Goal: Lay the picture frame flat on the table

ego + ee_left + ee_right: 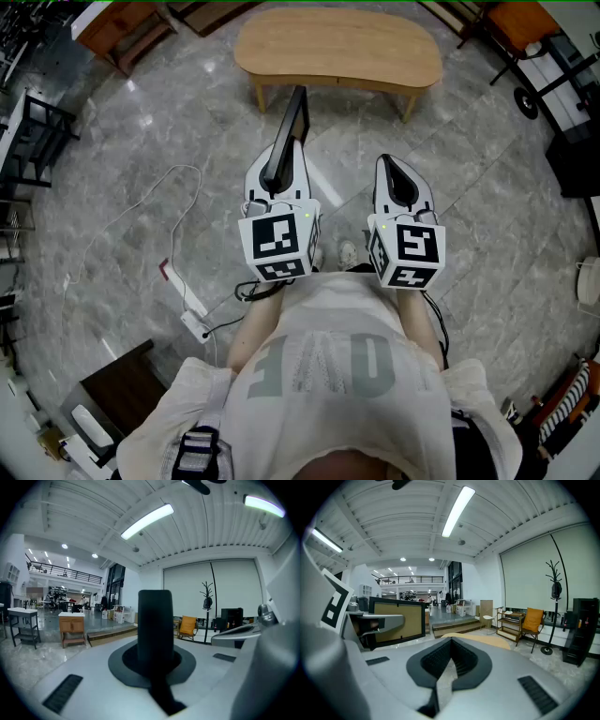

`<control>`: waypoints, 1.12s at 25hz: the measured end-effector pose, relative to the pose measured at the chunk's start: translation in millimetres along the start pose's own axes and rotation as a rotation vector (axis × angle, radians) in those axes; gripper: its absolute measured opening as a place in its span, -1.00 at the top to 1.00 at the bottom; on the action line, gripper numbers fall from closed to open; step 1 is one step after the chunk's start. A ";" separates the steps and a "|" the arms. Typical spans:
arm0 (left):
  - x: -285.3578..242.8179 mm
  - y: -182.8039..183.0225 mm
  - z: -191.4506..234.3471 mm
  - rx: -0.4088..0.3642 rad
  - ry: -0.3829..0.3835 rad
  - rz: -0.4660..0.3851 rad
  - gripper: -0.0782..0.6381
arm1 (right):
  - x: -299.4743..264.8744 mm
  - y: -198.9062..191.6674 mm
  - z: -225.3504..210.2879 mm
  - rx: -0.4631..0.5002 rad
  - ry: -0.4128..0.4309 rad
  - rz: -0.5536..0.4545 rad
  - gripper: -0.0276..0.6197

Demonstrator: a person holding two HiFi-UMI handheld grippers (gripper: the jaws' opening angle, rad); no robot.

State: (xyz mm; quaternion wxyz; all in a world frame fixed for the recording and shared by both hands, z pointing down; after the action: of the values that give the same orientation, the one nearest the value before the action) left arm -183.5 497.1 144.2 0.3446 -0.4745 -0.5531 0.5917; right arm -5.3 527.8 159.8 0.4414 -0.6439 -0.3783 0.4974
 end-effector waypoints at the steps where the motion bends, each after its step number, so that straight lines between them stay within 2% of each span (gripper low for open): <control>1: -0.8 0.4 1.0 0.001 0.000 -0.002 0.73 | -0.9 0.0 0.3 0.001 0.001 0.000 0.90; 11: -17.0 1.2 18.0 0.009 -0.010 -0.029 0.73 | -12.9 0.0 8.5 0.028 -0.009 -0.002 0.90; 20: -36.6 -2.8 59.2 0.020 -0.024 -0.054 0.73 | -42.5 -3.0 30.0 -0.027 -0.007 -0.021 0.90; 24: -48.6 -8.1 72.1 0.036 -0.010 -0.048 0.73 | -54.7 1.0 29.5 -0.013 0.005 -0.020 0.90; 28: -68.4 0.6 75.4 0.054 0.005 -0.071 0.73 | -76.5 10.0 21.5 0.048 0.022 -0.003 0.90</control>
State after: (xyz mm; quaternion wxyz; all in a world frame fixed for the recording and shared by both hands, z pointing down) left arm -233.2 408.5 151.2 0.3794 -0.4466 -0.5526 0.5927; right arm -42.5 457.8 171.4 0.4616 -0.6380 -0.3622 0.4986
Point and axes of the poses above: the fingertips, and each gripper's own axes: x backward along the fingers, z to its left, y out of its top, the point moved 7 cm from there along x, backward along the fingers, and after that the axes turned 5 degrees about -x, right-handed, at the moved point
